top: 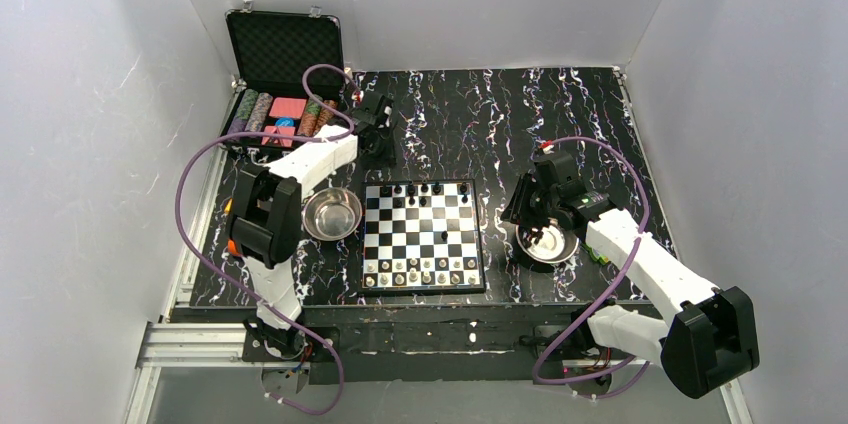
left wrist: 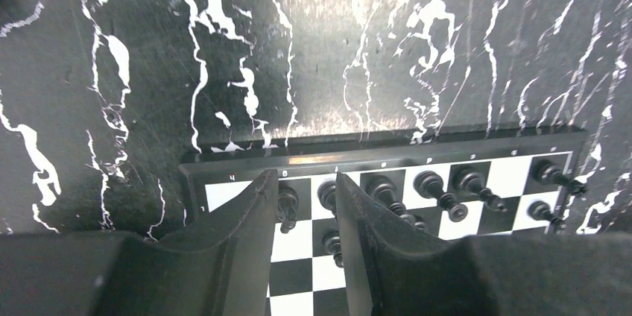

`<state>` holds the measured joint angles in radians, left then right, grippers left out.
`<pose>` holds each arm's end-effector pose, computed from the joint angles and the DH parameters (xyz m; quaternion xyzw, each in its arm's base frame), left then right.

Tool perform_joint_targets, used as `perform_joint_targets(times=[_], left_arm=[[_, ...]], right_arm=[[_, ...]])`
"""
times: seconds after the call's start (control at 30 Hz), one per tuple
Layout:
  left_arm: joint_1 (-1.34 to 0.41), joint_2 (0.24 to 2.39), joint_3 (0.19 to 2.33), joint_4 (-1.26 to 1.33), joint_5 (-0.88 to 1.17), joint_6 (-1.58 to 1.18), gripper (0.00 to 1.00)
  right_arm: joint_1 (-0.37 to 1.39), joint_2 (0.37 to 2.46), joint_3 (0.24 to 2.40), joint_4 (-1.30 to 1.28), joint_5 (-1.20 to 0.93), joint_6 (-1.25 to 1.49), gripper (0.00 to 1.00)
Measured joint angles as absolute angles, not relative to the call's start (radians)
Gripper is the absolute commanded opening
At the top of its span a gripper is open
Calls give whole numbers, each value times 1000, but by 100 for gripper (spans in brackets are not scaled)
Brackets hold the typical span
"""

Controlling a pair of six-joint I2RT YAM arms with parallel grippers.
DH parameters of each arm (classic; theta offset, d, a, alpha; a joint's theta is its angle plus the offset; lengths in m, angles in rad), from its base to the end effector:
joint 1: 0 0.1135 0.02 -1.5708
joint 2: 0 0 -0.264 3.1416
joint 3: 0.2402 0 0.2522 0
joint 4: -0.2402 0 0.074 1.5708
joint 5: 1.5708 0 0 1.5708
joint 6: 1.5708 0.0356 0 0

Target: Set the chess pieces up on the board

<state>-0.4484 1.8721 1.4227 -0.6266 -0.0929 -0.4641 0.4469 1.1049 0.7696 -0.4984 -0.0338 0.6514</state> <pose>0.3592 -0.1691 0.2169 -0.0190 0.9684 -0.0674 0.2394 0.2034 0.0988 0.2443 0.0892 0.9285 0.2015 0.2990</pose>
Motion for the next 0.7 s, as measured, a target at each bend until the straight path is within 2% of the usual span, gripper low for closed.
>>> perform_joint_targets(times=[0.23, 0.37, 0.5, 0.7], left_arm=[[-414, 1814, 1468, -654, -102, -464, 37], [-365, 1721, 1456, -660, -99, -466, 38], [-285, 1573, 1381, -651, -85, -468, 39], [-197, 1422, 1217, -626, -66, -463, 39]], right_arm=[[456, 1104, 788, -510, -26, 639, 37], [495, 1156, 886, -532, -25, 623, 38], [582, 1268, 987, -527, -24, 622, 39], [690, 1417, 1026, -531, -46, 645, 39]])
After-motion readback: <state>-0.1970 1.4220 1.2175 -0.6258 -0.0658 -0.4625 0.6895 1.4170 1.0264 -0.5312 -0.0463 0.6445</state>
